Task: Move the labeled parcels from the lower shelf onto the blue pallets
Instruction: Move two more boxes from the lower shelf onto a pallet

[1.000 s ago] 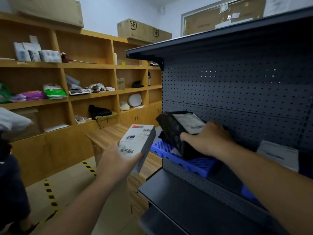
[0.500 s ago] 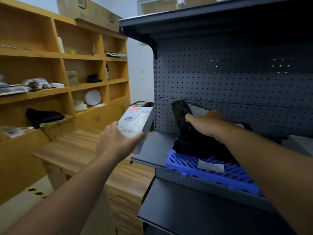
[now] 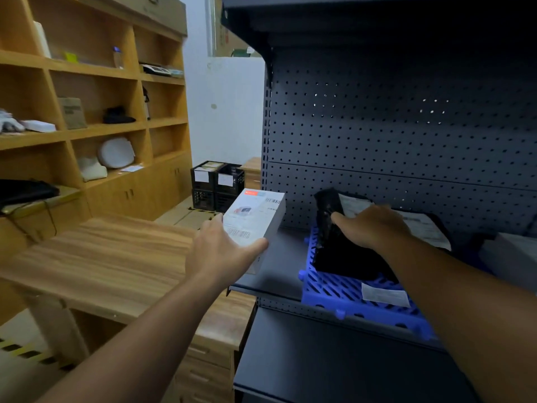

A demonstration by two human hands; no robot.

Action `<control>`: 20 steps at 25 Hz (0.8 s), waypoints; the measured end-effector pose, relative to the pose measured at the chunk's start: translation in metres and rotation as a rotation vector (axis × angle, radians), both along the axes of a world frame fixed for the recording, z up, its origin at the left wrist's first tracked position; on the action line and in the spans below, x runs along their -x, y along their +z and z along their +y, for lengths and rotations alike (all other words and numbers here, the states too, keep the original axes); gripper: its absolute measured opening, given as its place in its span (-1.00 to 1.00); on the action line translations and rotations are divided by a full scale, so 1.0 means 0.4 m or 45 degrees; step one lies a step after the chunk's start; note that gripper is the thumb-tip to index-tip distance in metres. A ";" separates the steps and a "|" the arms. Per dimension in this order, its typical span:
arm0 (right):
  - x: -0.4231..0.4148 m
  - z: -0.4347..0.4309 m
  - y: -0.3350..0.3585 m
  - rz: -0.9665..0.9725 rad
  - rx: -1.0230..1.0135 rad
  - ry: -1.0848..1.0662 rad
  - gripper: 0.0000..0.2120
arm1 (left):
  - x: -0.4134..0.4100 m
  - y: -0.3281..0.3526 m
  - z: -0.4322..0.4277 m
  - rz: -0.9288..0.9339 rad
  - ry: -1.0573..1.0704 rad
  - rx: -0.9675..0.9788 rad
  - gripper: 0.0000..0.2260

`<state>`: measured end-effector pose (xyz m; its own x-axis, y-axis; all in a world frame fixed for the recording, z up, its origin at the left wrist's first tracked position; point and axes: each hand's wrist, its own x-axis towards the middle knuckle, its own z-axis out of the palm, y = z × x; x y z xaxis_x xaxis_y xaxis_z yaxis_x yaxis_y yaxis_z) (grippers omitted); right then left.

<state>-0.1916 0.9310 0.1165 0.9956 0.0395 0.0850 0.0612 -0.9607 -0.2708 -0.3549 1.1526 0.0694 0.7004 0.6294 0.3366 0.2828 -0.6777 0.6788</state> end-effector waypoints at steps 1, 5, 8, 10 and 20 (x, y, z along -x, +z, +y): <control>-0.007 0.007 0.001 -0.007 0.011 -0.009 0.07 | -0.002 -0.005 0.001 -0.004 0.003 -0.003 -0.35; -0.032 0.036 0.016 -0.010 0.104 -0.006 0.08 | -0.016 -0.013 0.006 -0.009 0.026 -0.029 -0.36; -0.043 0.057 0.002 0.040 0.192 0.002 0.12 | -0.033 -0.013 0.012 -0.005 0.031 -0.031 -0.37; -0.038 0.067 -0.017 0.086 0.201 -0.044 0.16 | -0.042 -0.008 0.014 -0.005 0.031 -0.033 -0.39; 0.035 -0.060 0.014 -0.230 0.266 -0.048 -0.04 | -0.101 0.071 -0.066 -0.070 -0.153 0.022 -0.34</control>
<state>-0.2058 0.9069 0.1221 0.9661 0.0379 0.2553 0.0534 -0.9971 -0.0542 -0.3145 1.1262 0.0977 0.7516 0.5482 0.3667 0.1623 -0.6926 0.7028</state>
